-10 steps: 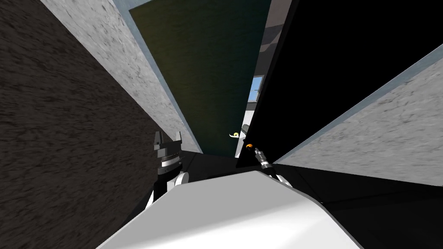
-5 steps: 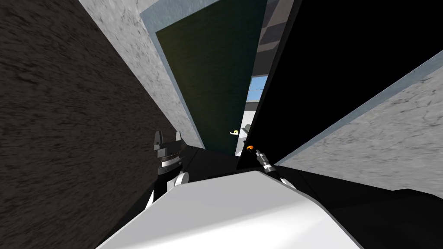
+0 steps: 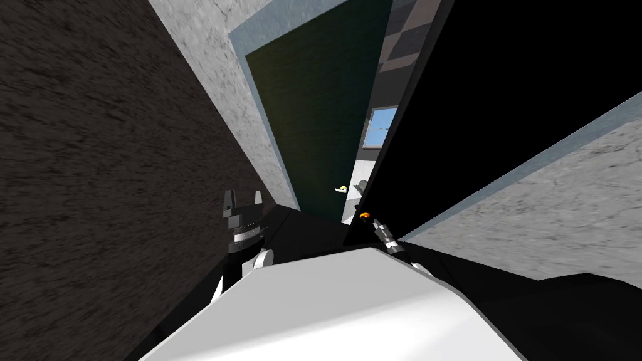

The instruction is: Pull the door open

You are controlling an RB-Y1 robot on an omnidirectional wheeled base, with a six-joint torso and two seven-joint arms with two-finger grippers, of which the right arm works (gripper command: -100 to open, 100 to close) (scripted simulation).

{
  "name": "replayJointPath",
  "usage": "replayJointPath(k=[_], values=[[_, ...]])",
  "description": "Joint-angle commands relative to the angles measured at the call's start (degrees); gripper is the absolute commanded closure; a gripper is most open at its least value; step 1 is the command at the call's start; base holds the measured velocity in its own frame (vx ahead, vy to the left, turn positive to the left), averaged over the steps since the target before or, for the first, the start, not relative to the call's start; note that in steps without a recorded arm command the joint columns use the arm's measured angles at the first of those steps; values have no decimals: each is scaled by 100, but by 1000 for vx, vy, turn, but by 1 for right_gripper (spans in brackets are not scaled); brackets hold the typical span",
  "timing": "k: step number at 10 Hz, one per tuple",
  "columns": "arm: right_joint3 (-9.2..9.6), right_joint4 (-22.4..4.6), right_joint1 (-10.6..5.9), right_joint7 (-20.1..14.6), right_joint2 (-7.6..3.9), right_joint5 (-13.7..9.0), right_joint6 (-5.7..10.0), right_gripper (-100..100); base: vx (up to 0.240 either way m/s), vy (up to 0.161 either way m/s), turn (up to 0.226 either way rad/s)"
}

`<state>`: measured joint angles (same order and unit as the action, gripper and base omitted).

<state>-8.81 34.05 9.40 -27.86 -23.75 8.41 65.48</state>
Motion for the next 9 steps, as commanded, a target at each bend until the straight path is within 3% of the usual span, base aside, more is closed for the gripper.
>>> replayJointPath(k=[1,6,8,9], values=[[51,30,111,-58,16,66,130,100,-198,-60,157],[59,-103,246,-156,-54,152,477,100,-170,-48,122],[20,-251,163,-133,-98,125,522,100,-98,-46,45],[18,-297,220,-152,-105,152,612,100,-160,-48,202]])
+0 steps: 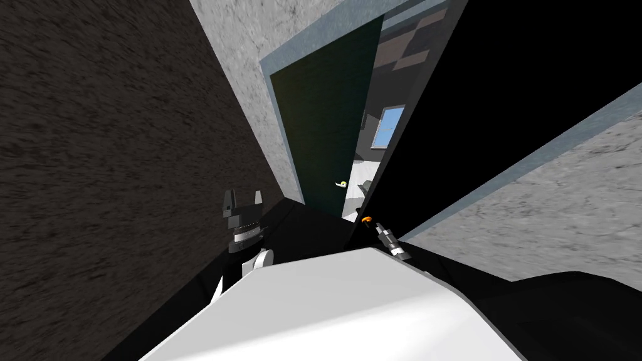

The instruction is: Pull the door open

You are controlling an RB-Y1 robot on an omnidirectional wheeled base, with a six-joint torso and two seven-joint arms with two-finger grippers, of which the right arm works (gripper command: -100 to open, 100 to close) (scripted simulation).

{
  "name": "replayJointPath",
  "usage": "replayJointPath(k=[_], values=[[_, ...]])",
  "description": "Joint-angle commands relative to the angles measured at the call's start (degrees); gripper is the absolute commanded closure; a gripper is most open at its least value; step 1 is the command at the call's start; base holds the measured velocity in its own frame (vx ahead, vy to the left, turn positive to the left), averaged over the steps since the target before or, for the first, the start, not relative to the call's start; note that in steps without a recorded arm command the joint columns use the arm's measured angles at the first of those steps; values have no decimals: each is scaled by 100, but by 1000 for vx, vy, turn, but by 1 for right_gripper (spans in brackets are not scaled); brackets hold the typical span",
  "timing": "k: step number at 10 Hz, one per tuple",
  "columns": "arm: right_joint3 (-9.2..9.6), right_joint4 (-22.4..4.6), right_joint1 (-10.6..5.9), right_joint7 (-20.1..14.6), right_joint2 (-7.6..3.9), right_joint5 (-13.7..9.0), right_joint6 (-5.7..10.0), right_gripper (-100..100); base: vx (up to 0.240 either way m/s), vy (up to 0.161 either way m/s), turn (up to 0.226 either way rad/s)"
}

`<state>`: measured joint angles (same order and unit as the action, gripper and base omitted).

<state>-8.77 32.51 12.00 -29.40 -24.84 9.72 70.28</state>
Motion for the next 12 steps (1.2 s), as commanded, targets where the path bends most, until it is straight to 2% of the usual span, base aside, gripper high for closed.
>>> replayJointPath(k=[1,3,5,9,10,11,12], values=[[10,-161,-32,-2,1,26,165,100,-188,-50,211],[2,-225,-3,-15,-12,45,273,100,-162,-37,117],[-14,-342,50,-39,-36,79,471,100,-192,-55,224],[-37,-503,123,-71,-69,126,742,100,-221,-73,176],[-37,-503,123,-71,-69,126,742,100,-138,-46,50],[-54,-617,67,-55,-101,112,777,100,-50,-16,-9],[50,-618,-51,-1,-73,22,625,100,-154,-25,123]])
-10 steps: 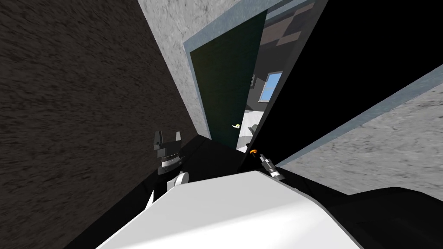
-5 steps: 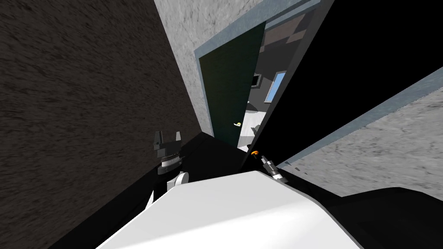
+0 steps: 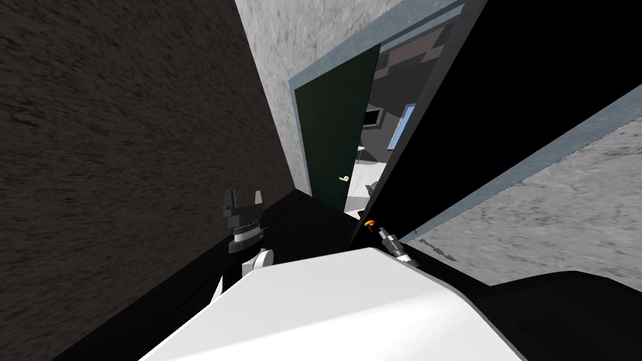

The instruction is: Pull the door open

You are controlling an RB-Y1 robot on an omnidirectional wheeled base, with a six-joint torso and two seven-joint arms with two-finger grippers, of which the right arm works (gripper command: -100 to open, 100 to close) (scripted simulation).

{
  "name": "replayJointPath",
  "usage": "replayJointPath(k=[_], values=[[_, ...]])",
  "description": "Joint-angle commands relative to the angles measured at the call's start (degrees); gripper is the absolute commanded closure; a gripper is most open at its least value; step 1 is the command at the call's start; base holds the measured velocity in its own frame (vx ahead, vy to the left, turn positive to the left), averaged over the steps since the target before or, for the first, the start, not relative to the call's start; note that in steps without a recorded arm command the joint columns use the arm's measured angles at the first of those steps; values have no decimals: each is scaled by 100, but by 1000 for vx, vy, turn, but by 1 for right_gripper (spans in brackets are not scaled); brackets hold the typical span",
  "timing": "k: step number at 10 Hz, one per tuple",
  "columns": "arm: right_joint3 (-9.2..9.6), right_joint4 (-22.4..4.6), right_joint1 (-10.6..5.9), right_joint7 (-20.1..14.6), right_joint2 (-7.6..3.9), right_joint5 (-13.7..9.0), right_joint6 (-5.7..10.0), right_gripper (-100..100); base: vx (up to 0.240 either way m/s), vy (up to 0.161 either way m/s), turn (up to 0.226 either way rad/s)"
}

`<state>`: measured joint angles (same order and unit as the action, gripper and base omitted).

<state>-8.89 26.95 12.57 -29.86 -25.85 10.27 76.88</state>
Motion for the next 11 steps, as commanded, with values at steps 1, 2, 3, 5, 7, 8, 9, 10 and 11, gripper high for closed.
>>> replayJointPath(k=[1,2,3,5,7,8,9,10,11], values=[[106,-67,-170,71,38,-74,-93,100,-230,-56,130],[159,-73,-244,101,51,-123,-162,100,-215,-59,111],[247,-83,-368,153,72,-205,-278,100,-227,-24,143],[380,-98,-553,230,103,-329,-452,100,-223,-53,108],[487,-110,-704,292,128,-429,-594,100,-213,-60,111],[598,-123,-859,357,154,-533,-740,100,-212,-80,131],[598,-123,-859,357,154,-533,-740,100,-167,-66,73],[672,-131,-963,400,171,-602,-838,100,-130,-32,75],[746,-139,-1067,443,189,-671,-935,100,-137,-62,102]])
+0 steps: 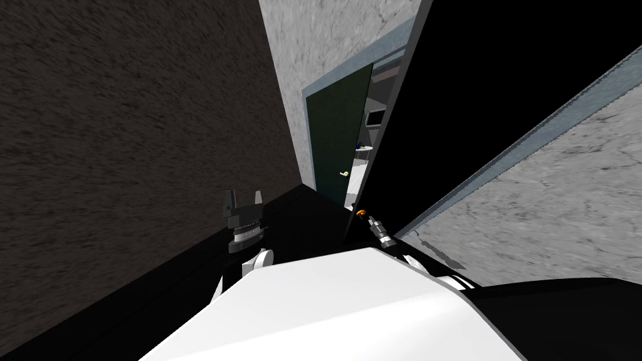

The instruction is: Pull the door open

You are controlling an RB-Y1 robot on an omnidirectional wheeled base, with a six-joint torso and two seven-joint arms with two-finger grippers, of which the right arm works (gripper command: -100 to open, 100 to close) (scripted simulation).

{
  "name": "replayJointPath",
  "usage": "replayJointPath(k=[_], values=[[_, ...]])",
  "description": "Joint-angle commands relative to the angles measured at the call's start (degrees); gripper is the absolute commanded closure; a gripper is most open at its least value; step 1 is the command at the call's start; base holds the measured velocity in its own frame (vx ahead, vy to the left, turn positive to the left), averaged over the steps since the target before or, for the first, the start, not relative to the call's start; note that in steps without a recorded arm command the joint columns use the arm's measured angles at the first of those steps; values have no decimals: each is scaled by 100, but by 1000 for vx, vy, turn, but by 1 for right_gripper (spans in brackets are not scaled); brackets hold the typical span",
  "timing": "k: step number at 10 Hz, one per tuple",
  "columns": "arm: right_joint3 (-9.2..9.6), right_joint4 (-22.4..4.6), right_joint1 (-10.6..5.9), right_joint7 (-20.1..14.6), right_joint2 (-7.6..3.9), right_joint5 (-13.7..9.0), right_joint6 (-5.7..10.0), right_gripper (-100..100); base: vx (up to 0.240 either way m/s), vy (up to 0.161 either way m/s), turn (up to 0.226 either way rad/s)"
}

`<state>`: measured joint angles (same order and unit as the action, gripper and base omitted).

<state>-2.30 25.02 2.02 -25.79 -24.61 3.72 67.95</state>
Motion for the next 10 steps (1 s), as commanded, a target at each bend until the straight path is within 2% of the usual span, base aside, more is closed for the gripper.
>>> replayJointPath(k=[1,2,4,7,8,9,10], values=[[160,45,-112,77,82,-83,-137,100,-168,-83,127],[160,45,-112,77,82,-83,-137,100,-130,-39,73],[327,26,-347,175,122,-239,-357,100,-200,-46,110],[327,26,-347,175,122,-239,-357,100,-74,-28,9],[415,16,-470,226,142,-321,-473,100,-97,-37,74],[415,16,-470,226,142,-321,-473,100,-116,-54,69],[415,-124,-470,226,142,-321,-473,100,-50,-24,29]])
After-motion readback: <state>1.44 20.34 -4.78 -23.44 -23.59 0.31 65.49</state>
